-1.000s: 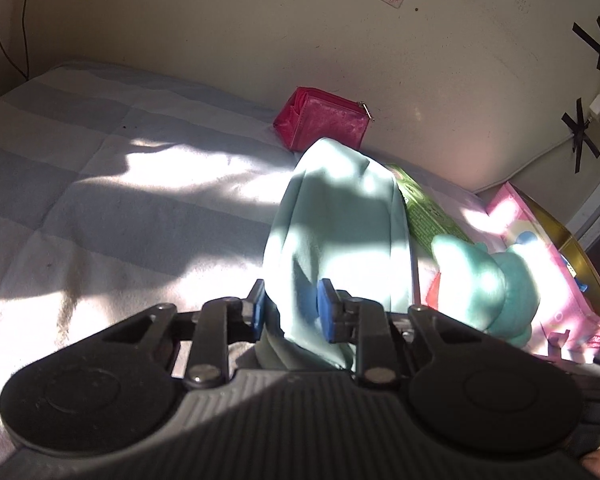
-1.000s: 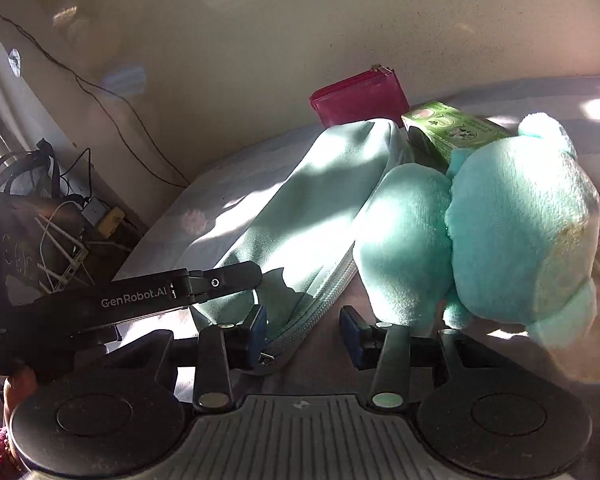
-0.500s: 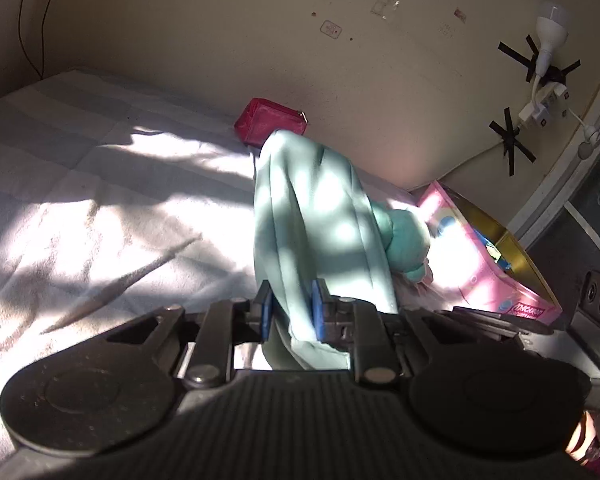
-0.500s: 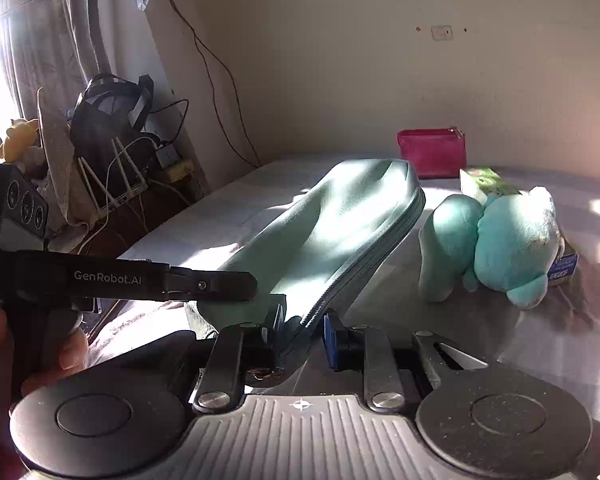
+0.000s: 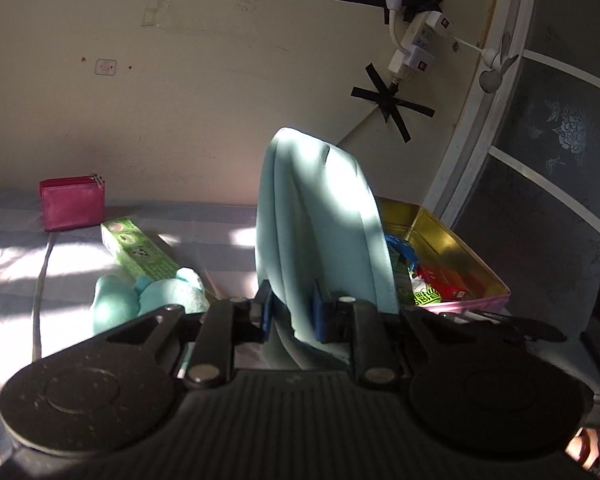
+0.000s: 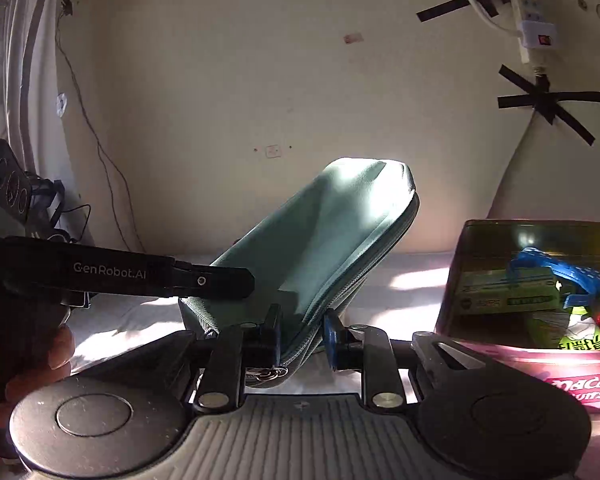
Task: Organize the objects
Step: 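Carry the mint-green pouch into the pink tin and release it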
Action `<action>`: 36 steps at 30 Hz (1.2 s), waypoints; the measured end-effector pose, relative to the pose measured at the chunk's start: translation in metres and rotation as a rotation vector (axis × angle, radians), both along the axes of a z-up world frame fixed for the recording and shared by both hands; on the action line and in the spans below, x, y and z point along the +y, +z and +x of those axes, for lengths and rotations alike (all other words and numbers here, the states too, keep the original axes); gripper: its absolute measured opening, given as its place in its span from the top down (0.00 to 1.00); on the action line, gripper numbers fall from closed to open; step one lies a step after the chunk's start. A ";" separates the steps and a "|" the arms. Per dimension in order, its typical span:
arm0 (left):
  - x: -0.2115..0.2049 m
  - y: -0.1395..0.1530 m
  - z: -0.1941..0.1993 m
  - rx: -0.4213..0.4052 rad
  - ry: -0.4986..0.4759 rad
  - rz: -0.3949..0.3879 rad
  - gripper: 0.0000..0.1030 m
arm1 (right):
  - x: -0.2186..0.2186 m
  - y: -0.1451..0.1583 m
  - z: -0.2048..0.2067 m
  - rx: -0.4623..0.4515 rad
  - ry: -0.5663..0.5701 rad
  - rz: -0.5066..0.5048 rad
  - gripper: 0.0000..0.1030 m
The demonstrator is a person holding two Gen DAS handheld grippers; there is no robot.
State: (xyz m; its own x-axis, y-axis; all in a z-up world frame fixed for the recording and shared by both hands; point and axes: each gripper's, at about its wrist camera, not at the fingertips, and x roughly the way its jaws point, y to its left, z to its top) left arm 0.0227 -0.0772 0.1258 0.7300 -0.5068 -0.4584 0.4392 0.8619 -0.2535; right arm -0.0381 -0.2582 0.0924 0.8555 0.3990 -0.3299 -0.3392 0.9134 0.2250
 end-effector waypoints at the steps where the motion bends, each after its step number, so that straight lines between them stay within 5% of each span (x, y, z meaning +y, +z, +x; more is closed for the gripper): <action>1: -0.015 0.000 0.005 -0.004 -0.020 0.005 0.79 | -0.012 0.000 0.001 -0.001 -0.023 0.003 0.85; 16: -0.199 -0.020 0.065 -0.002 -0.160 0.092 0.78 | -0.183 -0.028 0.043 0.051 -0.329 0.098 0.86; 21: -0.237 -0.029 0.078 -0.018 -0.123 0.189 0.66 | -0.208 -0.035 0.062 0.055 -0.418 0.060 0.86; 24: -0.234 -0.032 0.071 -0.049 -0.104 0.235 0.64 | -0.218 -0.040 0.073 0.042 -0.528 -0.005 0.68; 28: -0.217 -0.029 0.053 -0.107 -0.081 0.301 0.64 | -0.230 -0.041 0.061 0.016 -0.540 0.102 0.67; 36: -0.184 -0.025 0.021 -0.150 -0.010 0.372 0.64 | -0.197 -0.031 0.034 -0.011 -0.488 0.115 0.67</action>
State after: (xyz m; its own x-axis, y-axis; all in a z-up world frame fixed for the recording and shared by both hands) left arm 0.0440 -0.2613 0.1008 0.7984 -0.3338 -0.5012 0.4567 0.8781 0.1428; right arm -0.0044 -0.4552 0.0617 0.9547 -0.0152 -0.2972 0.1184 0.9356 0.3326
